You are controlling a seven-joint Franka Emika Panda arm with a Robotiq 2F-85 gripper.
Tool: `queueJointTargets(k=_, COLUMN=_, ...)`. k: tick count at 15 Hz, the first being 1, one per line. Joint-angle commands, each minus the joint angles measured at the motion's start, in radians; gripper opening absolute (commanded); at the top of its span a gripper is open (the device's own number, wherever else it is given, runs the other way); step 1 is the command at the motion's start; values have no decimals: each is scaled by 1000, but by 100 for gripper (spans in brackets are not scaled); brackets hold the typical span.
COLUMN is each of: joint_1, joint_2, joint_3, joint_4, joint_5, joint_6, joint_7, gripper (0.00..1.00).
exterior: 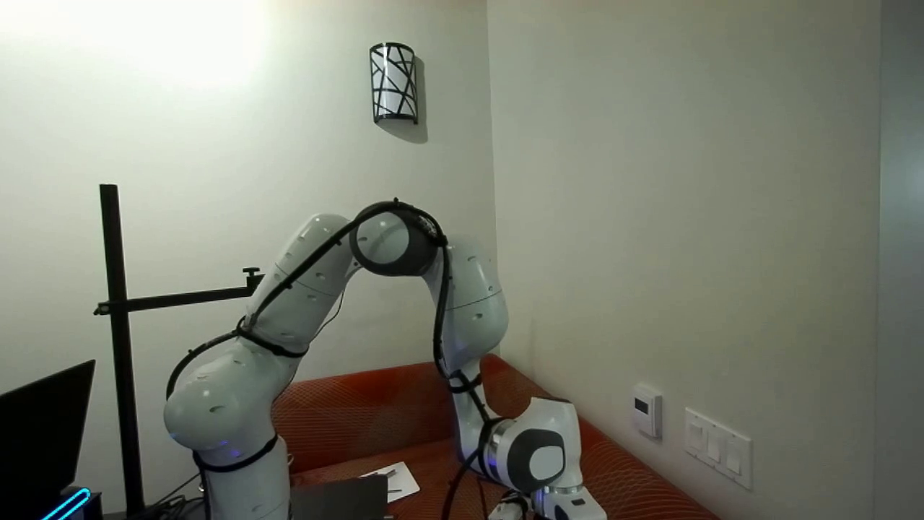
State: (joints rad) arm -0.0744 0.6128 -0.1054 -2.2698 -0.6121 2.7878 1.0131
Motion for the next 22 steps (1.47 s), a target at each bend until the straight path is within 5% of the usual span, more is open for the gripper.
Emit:
queueJointTargets(k=1, joint_1=80, joint_2=49, joint_3=-66, joint_4=49, joint_5=140, joint_6=8, joint_7=-121, gripper=100)
queueJointTargets(k=10, joint_1=180, joint_2=155, joint_3=-152, joint_4=124, joint_5=397, joint_6=2, joint_7=-315, gripper=100)
queueJointTargets(k=20, joint_1=268, joint_2=198, joint_3=-223, joint_4=125, joint_5=497, joint_6=15, joint_7=-313, gripper=99)
queueJointTargets(k=21, joint_1=271, joint_2=199, joint_3=-225, joint_4=124, joint_5=503, joint_6=16, joint_7=-314, gripper=75)
queueJointTargets(k=22, joint_1=274, joint_2=200, joint_3=-228, joint_4=124, joint_5=508, joint_6=16, joint_7=-314, gripper=75)
